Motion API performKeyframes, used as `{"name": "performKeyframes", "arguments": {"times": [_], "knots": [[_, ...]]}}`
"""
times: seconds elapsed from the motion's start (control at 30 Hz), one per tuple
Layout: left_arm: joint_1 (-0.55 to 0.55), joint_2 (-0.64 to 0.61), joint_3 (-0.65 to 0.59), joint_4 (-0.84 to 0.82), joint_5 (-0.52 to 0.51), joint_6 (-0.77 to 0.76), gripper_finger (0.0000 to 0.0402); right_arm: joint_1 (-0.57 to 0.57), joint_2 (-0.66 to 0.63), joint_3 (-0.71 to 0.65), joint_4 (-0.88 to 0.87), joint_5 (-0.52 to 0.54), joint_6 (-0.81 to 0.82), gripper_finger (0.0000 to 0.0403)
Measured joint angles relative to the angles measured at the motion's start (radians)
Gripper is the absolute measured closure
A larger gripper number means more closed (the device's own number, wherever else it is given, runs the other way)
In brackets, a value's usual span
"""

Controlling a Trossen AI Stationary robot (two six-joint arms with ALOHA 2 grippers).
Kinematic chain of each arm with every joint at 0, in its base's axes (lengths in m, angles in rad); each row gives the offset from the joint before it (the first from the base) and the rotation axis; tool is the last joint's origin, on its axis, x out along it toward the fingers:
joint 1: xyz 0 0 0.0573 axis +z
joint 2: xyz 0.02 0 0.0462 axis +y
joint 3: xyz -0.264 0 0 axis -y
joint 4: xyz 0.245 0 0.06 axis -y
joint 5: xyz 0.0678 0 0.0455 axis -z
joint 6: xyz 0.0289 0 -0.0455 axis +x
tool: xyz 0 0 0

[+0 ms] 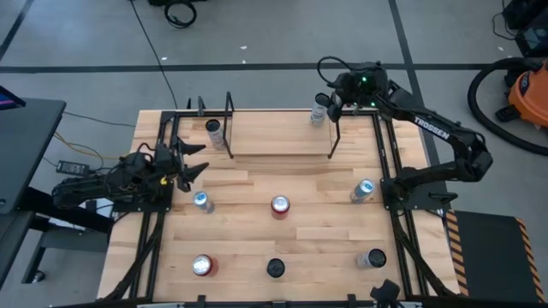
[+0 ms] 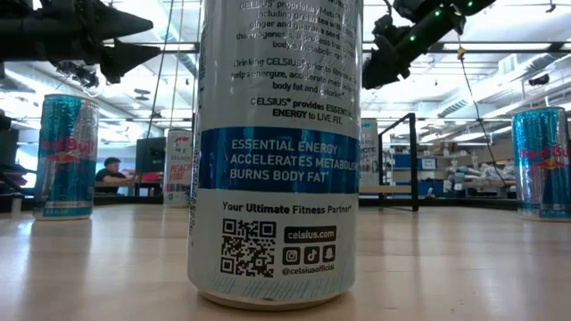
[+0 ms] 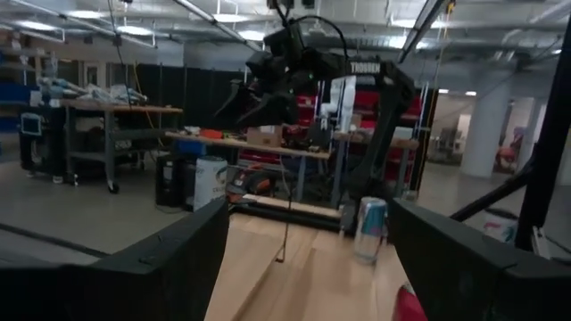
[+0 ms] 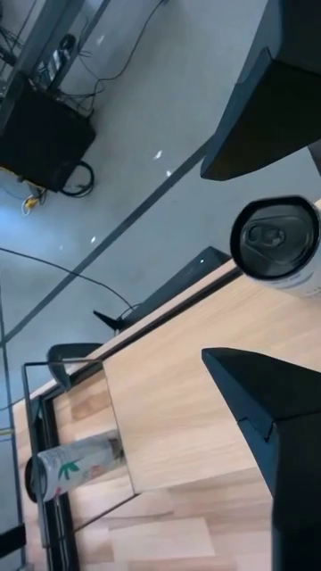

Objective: Place canned beverage on shelf
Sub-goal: Put the top white-pink soda can on the shelf

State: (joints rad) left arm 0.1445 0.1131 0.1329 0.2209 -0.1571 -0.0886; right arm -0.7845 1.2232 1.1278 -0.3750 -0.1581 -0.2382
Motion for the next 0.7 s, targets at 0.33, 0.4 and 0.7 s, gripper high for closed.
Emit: {"name": "performKeyframes", "arguments": {"times": [0.33,0.4,0.7], "knots": [[0.000,0.000,0.000,0.087,0.000,0.002,0.0086,0.010,-0.004,0.000,0.000,-0.001,0.004,0.0070],[0.000,0.000,0.000,0.089,0.000,0.003,0.0086,0.010,-0.004,0.000,0.000,-0.001,0.004,0.0070],[0.000,0.000,0.000,0.110,0.000,0.006,0.0086,0.010,-0.004,0.000,-0.001,-0.001,0.006,0.0070]]}}
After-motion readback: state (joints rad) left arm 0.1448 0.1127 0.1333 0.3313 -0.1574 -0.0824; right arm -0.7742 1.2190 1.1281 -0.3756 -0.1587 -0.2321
